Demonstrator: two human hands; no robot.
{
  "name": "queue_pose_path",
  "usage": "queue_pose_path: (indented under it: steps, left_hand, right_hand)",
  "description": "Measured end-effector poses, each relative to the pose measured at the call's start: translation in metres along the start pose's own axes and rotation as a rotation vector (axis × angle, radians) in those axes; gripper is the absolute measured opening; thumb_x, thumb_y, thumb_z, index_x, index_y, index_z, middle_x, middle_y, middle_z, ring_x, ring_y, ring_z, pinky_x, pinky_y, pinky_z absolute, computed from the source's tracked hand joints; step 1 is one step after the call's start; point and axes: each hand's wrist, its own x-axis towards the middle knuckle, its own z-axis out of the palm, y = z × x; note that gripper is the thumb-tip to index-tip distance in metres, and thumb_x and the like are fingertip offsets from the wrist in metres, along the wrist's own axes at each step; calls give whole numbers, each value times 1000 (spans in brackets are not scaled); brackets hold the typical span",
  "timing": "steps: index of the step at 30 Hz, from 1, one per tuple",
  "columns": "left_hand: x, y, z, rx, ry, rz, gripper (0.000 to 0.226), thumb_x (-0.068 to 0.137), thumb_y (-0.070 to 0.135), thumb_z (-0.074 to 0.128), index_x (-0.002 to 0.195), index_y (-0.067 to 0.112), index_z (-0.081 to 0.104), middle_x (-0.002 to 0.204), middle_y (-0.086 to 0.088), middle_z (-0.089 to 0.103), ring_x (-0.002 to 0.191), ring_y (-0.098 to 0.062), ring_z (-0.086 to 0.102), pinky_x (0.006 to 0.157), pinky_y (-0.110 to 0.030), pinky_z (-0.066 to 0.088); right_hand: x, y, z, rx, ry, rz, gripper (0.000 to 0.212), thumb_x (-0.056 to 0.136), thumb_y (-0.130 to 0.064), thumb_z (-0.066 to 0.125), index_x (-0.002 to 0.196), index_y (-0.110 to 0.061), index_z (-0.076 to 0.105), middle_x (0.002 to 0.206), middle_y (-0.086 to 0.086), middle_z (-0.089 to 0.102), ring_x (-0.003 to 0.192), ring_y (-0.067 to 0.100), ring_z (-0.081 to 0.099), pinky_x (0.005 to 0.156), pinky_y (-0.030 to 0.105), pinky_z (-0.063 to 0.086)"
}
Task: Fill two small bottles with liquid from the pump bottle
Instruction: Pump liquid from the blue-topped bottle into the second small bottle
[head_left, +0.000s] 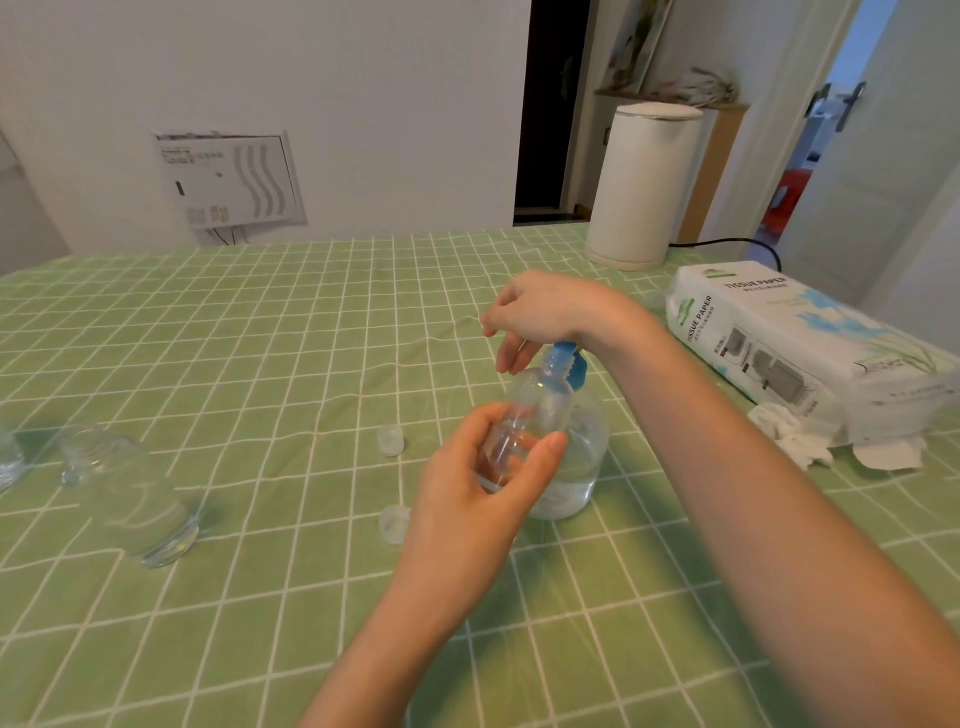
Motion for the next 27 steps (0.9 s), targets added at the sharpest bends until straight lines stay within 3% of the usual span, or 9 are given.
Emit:
queue_pose_path:
  steps: [4,9,12,17,27]
  left_hand:
    - [-1,-1,0,-10,6,-6,28,68,50,62,92,36,63,76,13,70,59,4,59,52,-12,44]
    - [-1,0,0,-18,-5,-1,27,69,48,62,93,35,63,72,16,68,55,7,56,50,-10,43]
    - [2,2,0,-18,1,7,25,71,46,62,93,35,63,69,19,67,52,8,55,49,-9,42]
    - [2,2,0,-34,-5,5,25,72,43,63,95,33,63,75,14,70,53,7,55,51,-9,43]
    - [-1,-2,0,-3,-2,-10,27,70,48,62,94,35,63,71,14,67,57,2,57,52,-13,44]
  right_hand:
    - [1,1,1,-5,15,-4,31,97,-20,43,116,-3,60,99,13,73,104,33,67,72,32,45]
    - [-1,0,-3,-25,6,-13,32,97,-21,42,118,-2,57,86,6,72,102,29,68,65,28,47]
    - [-2,-4,-9,-30,23,-34,33,97,-23,43,118,-2,57,82,4,73,96,27,69,75,31,51]
    - [-1,-6,-8,-46,24,-36,33,95,-25,44,116,-5,60,93,9,75,101,29,68,93,42,52]
    - [-2,-1,-1,-34,3,-12,32,98,-24,41,114,-7,62,94,9,73,101,29,67,79,34,50]
